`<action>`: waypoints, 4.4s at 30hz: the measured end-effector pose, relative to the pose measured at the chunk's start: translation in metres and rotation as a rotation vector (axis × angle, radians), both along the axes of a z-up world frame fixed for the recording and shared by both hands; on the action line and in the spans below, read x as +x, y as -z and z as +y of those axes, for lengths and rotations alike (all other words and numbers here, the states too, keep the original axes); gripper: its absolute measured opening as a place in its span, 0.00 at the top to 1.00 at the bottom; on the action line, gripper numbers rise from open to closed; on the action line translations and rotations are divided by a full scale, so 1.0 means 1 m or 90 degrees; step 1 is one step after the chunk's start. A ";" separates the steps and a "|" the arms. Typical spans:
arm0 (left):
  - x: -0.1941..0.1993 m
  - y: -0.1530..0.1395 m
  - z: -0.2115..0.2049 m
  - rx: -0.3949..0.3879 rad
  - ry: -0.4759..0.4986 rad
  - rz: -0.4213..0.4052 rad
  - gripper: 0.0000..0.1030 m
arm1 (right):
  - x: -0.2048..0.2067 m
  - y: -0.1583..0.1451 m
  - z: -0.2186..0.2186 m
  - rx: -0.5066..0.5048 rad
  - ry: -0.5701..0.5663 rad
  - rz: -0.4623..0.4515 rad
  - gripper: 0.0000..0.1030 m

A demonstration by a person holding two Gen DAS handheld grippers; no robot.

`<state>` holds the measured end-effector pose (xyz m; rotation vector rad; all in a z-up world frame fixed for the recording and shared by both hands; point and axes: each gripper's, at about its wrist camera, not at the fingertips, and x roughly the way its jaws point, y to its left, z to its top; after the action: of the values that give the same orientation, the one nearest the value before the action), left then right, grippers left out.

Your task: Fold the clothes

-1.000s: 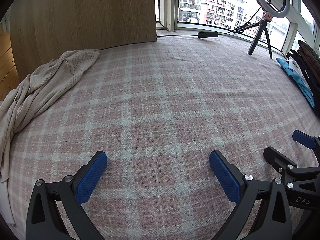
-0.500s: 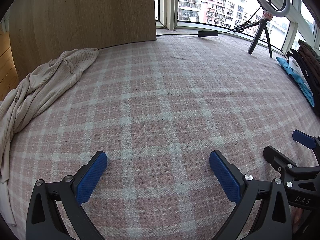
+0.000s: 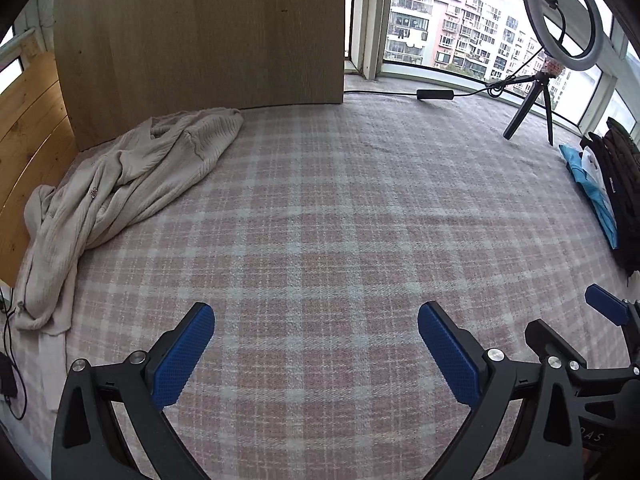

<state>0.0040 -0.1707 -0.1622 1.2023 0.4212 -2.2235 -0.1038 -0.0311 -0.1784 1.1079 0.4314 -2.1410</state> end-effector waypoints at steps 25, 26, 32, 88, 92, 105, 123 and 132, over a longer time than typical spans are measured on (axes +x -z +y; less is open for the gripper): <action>0.190 -0.165 -0.042 -0.185 -0.259 0.057 0.01 | 0.120 -0.169 -0.079 -0.172 -0.296 0.119 0.00; 0.194 -0.166 -0.045 -0.184 -0.263 0.057 0.01 | 0.124 -0.170 -0.083 -0.184 -0.309 0.108 0.00; 0.219 -0.166 -0.075 -0.175 -0.271 0.058 0.01 | 0.139 -0.171 -0.116 -0.208 -0.346 0.068 0.00; 0.274 -0.158 -0.231 -0.093 -0.084 0.124 0.01 | 0.109 -0.238 -0.156 -0.231 -0.209 -0.002 0.91; 0.276 -0.137 -0.230 -0.067 -0.080 0.097 0.01 | 0.124 -0.123 -0.255 -0.097 -0.274 -0.193 0.86; 0.193 -0.060 -0.212 -0.018 0.133 0.035 0.01 | 0.083 -0.084 -0.147 -0.017 -0.175 -0.162 0.48; 0.158 -0.030 -0.196 -0.010 0.196 -0.026 0.01 | 0.194 0.014 -0.170 0.082 -0.297 -0.201 0.89; 0.192 -0.037 -0.188 -0.032 0.176 -0.028 0.01 | 0.207 -0.018 -0.180 0.029 -0.333 -0.145 0.92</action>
<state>0.1956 -0.3583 -0.1247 1.3488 0.1894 -2.4161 0.1033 -0.2108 -0.1607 1.1032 0.5903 -1.5412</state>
